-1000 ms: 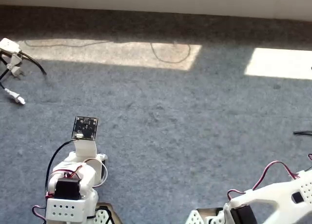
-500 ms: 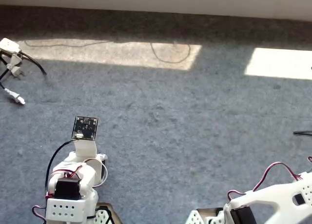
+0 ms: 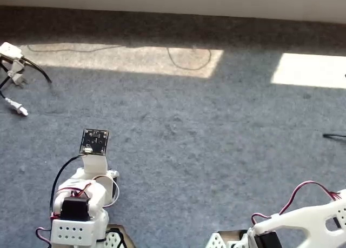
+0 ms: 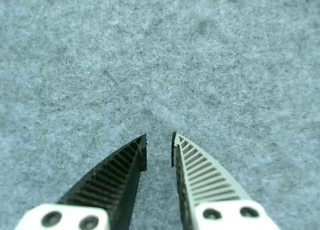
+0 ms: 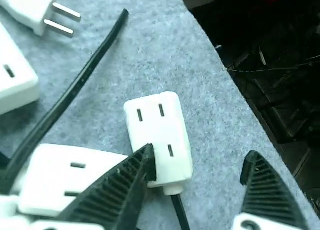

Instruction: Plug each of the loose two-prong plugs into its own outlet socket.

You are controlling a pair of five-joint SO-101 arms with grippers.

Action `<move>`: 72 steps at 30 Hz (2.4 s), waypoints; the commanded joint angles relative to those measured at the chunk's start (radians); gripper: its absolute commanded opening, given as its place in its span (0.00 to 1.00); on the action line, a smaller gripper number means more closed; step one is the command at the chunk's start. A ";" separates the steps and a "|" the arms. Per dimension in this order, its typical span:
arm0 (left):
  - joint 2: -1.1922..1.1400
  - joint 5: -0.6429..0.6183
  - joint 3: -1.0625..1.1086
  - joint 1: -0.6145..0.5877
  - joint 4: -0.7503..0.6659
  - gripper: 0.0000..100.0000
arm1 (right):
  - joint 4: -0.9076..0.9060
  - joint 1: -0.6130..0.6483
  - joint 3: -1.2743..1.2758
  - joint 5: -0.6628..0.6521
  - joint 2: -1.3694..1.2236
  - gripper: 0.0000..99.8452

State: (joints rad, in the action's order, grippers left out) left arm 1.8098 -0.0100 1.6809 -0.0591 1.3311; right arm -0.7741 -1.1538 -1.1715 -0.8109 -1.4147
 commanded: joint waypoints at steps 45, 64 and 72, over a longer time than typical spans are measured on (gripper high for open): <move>0.005 0.005 0.015 0.013 0.005 0.10 | -0.538 0.130 0.170 -0.015 0.008 0.12; 0.005 0.005 0.015 0.013 0.005 0.10 | -0.684 0.077 -0.581 -0.006 0.064 0.31; 0.005 0.005 0.015 0.013 0.005 0.10 | -0.401 0.061 -0.573 0.094 0.058 0.31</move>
State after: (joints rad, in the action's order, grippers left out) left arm 1.8098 -0.0100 1.6809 -0.0591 1.3311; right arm -1.2482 -1.0894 -1.6441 -0.7480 -1.3871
